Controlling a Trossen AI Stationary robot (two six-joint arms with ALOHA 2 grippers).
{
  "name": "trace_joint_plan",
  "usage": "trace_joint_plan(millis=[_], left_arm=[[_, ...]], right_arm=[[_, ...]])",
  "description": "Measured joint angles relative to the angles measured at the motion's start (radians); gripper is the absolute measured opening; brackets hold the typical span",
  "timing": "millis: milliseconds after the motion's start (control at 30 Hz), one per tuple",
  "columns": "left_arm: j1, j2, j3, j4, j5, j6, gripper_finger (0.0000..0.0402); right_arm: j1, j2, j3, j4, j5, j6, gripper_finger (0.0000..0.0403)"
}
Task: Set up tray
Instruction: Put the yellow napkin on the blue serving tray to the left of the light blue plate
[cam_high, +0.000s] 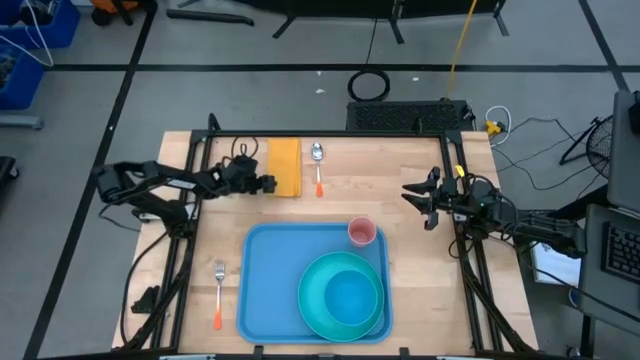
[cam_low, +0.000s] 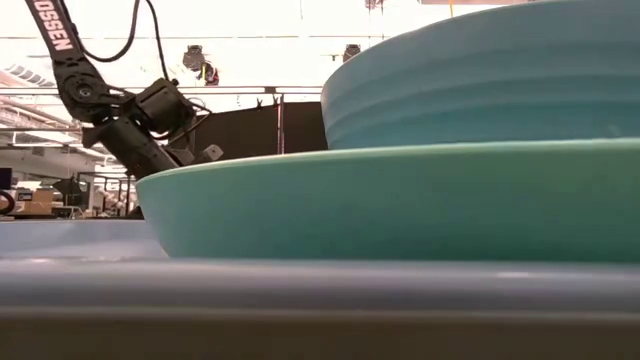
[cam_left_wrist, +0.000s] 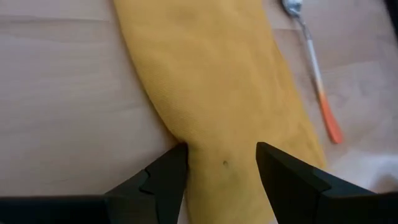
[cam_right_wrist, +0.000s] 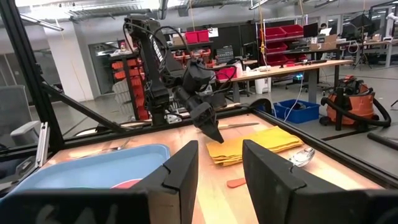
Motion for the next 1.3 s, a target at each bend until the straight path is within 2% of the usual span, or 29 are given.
trace_joint_plan(millis=[233,300,400,500,533,733,900,1067,1200,1300], left_arm=[[-0.034,0.047,-0.002,0.088,0.009,0.003,0.0200],[-0.034,0.048,-0.002,0.087,0.010,0.017,0.0186],[-0.034,0.050,-0.006,0.085,0.008,0.039,0.0131],[-0.034,0.050,-0.007,0.068,0.005,0.082,0.0037],[-0.035,0.050,-0.007,0.065,0.000,0.089,0.0020],[-0.034,0.050,-0.008,0.082,0.010,0.109,0.0005],[-0.044,0.014,-0.009,0.152,0.188,0.086,0.0003],[-0.088,-0.115,-0.012,0.123,0.304,0.030,0.0002],[-0.144,-0.239,-0.011,0.062,0.346,-0.017,0.0002],[-0.207,-0.340,-0.009,0.001,0.336,-0.055,0.0001]], right_arm=[[0.000,0.000,0.000,-0.010,0.000,0.000,0.0114],[0.000,0.000,0.000,-0.011,0.000,0.000,0.0114],[0.000,0.000,0.000,-0.012,0.000,0.000,0.0114],[0.000,0.000,0.000,-0.012,0.000,0.000,0.0114],[0.000,0.000,0.000,-0.012,0.000,0.000,0.0114],[0.000,0.000,0.000,-0.012,0.000,0.000,0.0114],[0.000,0.000,0.000,-0.012,0.000,0.000,0.0114],[0.000,0.000,0.000,-0.012,0.000,0.000,0.0114],[0.000,0.000,0.000,-0.012,0.000,0.000,0.0114],[0.000,0.000,0.000,-0.012,0.000,0.000,0.0114]])
